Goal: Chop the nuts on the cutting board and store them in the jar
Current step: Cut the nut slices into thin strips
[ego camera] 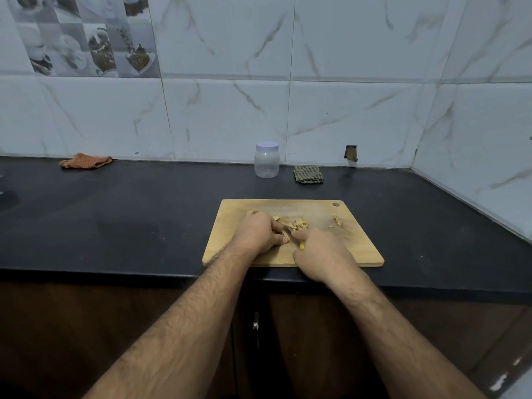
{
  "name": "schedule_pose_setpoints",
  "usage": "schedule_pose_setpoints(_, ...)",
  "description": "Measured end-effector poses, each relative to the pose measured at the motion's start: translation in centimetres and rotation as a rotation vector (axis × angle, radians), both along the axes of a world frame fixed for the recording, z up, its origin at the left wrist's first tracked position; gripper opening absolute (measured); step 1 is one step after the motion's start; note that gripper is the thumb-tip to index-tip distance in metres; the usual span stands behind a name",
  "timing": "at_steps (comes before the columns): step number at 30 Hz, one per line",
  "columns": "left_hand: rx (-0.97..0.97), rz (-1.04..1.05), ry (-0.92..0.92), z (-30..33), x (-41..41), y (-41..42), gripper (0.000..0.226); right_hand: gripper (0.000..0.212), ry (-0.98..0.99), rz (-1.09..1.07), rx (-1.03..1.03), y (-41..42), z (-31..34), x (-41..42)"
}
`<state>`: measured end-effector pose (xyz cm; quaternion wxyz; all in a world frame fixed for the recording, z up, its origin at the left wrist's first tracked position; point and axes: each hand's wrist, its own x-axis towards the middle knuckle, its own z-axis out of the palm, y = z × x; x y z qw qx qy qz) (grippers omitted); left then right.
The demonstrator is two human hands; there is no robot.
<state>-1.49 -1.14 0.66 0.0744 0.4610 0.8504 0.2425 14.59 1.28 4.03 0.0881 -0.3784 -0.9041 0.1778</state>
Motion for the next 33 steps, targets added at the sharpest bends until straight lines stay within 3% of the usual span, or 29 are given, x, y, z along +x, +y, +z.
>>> schedule_pose_setpoints(33,0.003,-0.011,-0.046,0.0,-0.2,0.0,0.025,0.055,0.02,-0.057,0.032,0.0,-0.8,0.3)
